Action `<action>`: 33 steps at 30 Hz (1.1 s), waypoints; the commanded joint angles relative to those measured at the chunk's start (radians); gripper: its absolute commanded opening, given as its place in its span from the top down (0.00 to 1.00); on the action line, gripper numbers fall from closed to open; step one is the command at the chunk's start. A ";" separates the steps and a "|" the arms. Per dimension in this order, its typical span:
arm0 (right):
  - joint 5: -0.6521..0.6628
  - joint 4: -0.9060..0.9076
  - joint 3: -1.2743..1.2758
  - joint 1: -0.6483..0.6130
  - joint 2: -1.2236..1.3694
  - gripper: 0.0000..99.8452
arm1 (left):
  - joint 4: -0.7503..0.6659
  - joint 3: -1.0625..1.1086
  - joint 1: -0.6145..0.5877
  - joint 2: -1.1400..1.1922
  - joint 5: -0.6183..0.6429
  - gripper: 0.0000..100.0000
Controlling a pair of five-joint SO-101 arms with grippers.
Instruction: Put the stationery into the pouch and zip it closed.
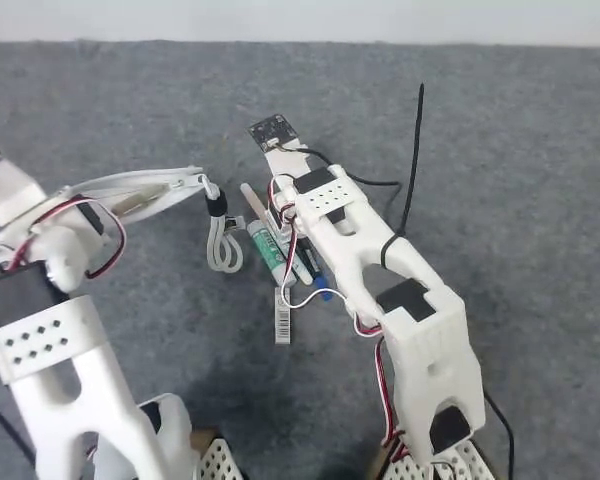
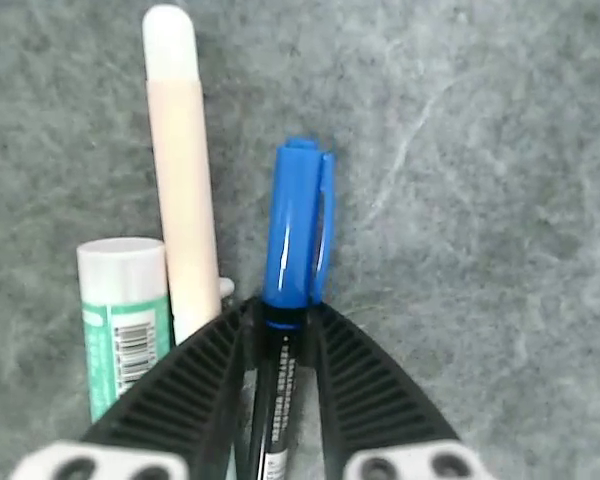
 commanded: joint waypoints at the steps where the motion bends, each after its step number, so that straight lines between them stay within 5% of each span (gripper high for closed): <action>1: -0.008 0.021 -0.031 0.004 -0.042 0.99 | -0.043 -0.021 -0.002 0.000 0.020 0.99; 6: -0.097 0.082 -0.028 0.022 -0.150 0.99 | -0.043 -0.013 -0.002 0.000 0.020 0.99; 22: -0.094 0.335 -0.028 0.015 -0.467 0.99 | -0.043 -0.013 0.002 0.000 0.020 0.99; 33: -0.094 0.542 -0.026 -0.022 -0.776 0.99 | -0.038 -0.042 0.129 -0.005 0.020 0.99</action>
